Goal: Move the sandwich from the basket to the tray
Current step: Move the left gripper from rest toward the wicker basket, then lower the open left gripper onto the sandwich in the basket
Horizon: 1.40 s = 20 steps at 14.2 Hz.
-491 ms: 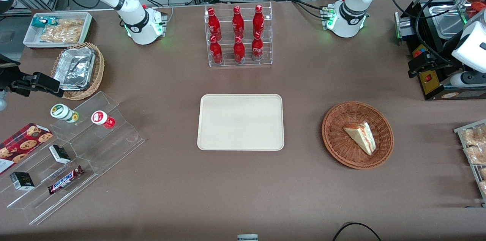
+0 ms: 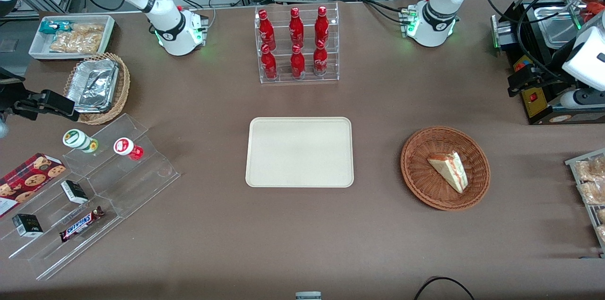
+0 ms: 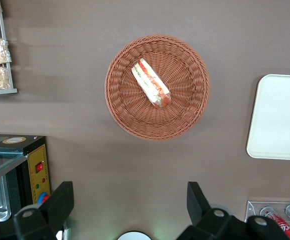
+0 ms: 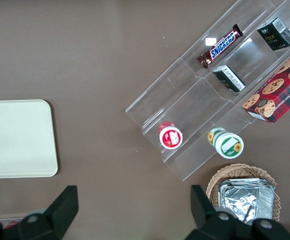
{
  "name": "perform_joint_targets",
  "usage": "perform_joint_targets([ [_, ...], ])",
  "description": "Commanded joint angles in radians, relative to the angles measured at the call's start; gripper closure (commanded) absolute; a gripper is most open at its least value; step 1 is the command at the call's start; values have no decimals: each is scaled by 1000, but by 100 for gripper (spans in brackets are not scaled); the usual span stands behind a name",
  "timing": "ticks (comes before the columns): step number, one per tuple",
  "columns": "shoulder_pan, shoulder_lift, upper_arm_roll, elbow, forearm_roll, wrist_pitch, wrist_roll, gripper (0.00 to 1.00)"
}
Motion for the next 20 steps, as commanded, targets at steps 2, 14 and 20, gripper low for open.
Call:
perform_joint_targets([
  [2, 10, 23, 0, -20, -24, -20, -139, 0],
  [14, -6, 292, -3, -329, -18, 494, -795, 0],
  [20, -6, 348, -4, -416, -27, 704, -803, 0],
])
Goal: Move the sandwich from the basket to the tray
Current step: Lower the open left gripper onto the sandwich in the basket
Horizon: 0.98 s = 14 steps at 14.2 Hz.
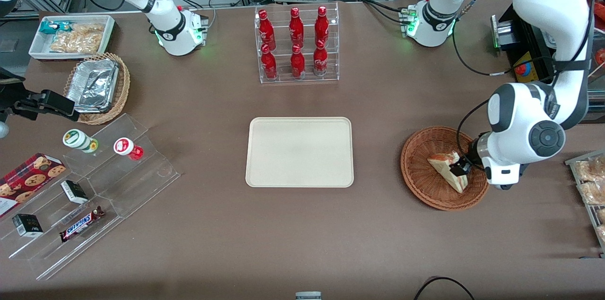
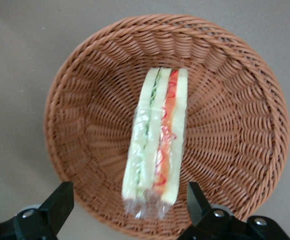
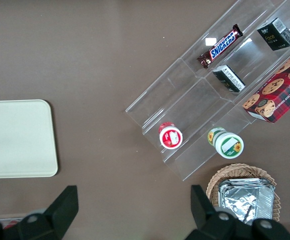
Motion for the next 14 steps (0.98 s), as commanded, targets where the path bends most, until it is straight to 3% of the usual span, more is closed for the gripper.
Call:
perform_joint_targets([
  [1, -4, -3, 1, -55, -11, 82, -20, 0],
  [7, -4, 60, 1, -112, -11, 211, -19, 0],
  [8, -4, 68, 1, -109, -9, 220, -19, 9],
  [11, -8, 72, -1, -96, -9, 217, -17, 63],
  [12, -25, 71, -1, -84, -9, 212, -16, 71],
  [14, -49, 63, -1, -46, -9, 183, -16, 74],
])
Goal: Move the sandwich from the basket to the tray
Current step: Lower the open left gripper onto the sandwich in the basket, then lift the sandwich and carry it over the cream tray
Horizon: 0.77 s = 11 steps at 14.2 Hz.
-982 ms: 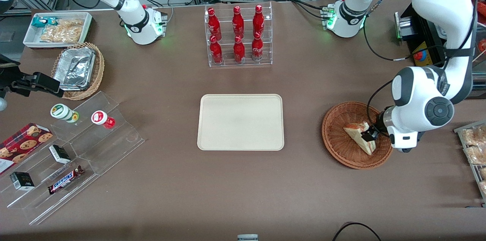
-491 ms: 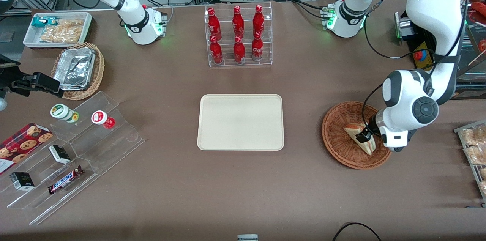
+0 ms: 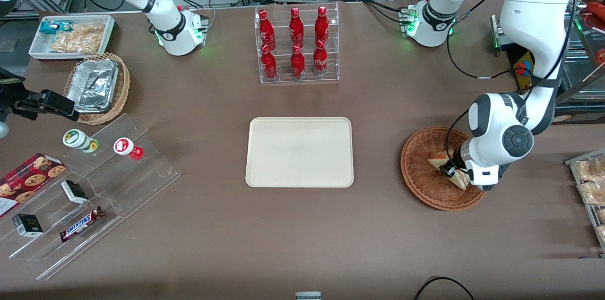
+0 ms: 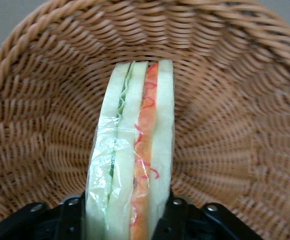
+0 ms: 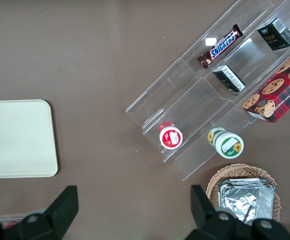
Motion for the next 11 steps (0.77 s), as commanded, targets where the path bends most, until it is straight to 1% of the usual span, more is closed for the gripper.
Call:
perform_joint_targets([
  [1, -64, -17, 5, 65, -6, -69, -15, 74],
  [3, -125, -30, 3, 109, -6, -149, -15, 74],
  [5, -219, -35, 3, 166, 3, -227, -15, 74],
  [7, -326, -21, 3, 233, 5, -256, -6, 72],
  [9, -426, 35, 3, 319, 3, -261, -12, 71],
  [10, -485, 79, 3, 373, 2, -261, -12, 71],
  [11, -524, 125, 3, 429, -4, -262, -12, 71],
])
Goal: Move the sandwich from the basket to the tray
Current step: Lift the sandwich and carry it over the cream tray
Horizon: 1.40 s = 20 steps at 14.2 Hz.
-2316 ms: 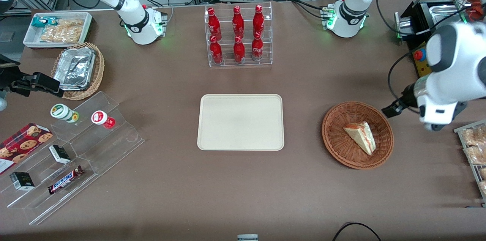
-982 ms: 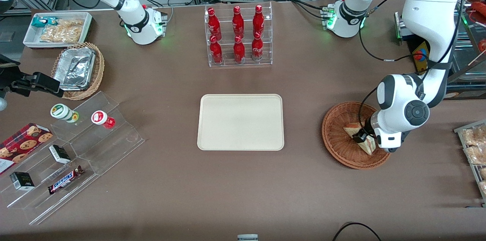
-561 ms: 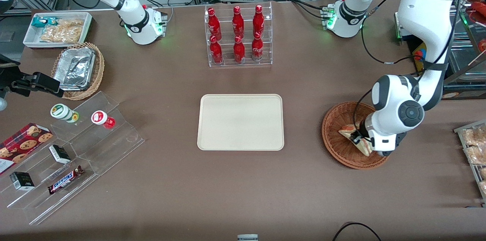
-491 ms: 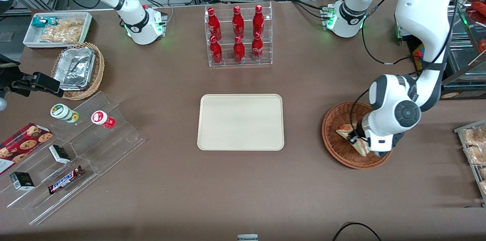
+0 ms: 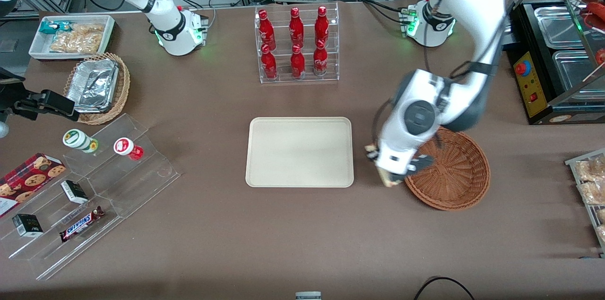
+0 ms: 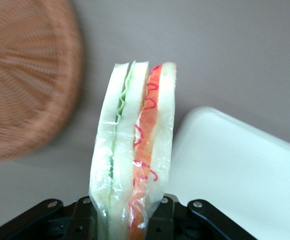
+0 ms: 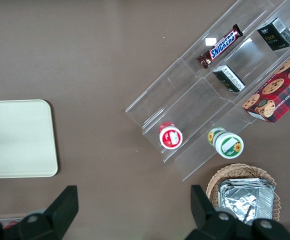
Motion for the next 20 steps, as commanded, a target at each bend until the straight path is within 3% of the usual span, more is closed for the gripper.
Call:
perform_joint_targets([
  [1, -124, 168, 17, 211, -1, -32, -4, 71],
  [6, -236, 325, 17, 348, -1, -34, 27, 71],
  [14, -274, 448, 5, 472, -1, -47, 33, 66],
  [16, -276, 451, 5, 471, 0, -52, 33, 58],
  [17, -274, 449, 6, 471, -1, -52, 33, 32],
  [18, -273, 442, 6, 471, -3, -54, 33, 0],
  [20, -270, 410, 9, 472, 0, -102, 34, 0],
])
